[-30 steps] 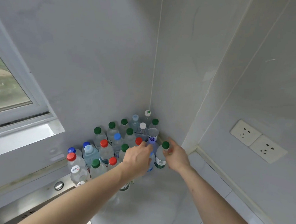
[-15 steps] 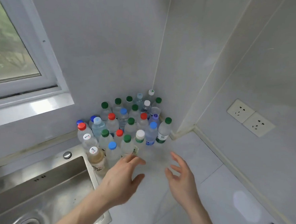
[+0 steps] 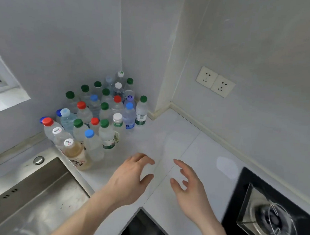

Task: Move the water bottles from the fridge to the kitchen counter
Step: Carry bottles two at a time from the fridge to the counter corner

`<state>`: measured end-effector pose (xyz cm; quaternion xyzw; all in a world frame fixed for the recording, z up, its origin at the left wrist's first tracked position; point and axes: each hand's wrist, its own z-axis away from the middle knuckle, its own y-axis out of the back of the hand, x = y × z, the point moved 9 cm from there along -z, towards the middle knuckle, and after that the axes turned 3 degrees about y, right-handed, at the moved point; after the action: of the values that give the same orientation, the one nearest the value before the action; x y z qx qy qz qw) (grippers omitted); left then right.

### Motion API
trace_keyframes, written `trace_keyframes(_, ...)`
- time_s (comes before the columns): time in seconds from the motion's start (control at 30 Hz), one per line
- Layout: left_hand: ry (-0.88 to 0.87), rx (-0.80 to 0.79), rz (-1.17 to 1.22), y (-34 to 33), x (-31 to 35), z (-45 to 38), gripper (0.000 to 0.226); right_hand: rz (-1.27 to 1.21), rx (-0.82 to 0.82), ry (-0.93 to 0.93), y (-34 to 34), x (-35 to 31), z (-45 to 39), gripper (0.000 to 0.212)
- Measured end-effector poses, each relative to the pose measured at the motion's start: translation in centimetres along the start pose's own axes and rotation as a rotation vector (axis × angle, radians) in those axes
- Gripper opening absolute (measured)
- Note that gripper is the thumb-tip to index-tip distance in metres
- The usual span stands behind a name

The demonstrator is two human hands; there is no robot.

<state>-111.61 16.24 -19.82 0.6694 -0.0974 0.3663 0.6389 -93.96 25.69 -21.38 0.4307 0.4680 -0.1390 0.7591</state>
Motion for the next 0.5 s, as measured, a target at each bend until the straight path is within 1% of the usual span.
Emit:
trace_keyframes(0.17,-0.112,-0.073,-0.029,-1.2,3.7,0.2,0.033,-0.007,0.126,-0.027,4.0,1.5,4.1,0.054)
trace_keyframes(0.33,-0.301,-0.134,-0.050,-4.0,11.5,-0.2,0.033,-0.006,0.284,-0.074,9.9,3.8,10.4,0.055)
trace_keyframes(0.5,-0.448,-0.184,-0.052,-9.1,19.0,1.9,0.032,-0.005,0.431,-0.129,15.3,7.1,18.8,0.057)
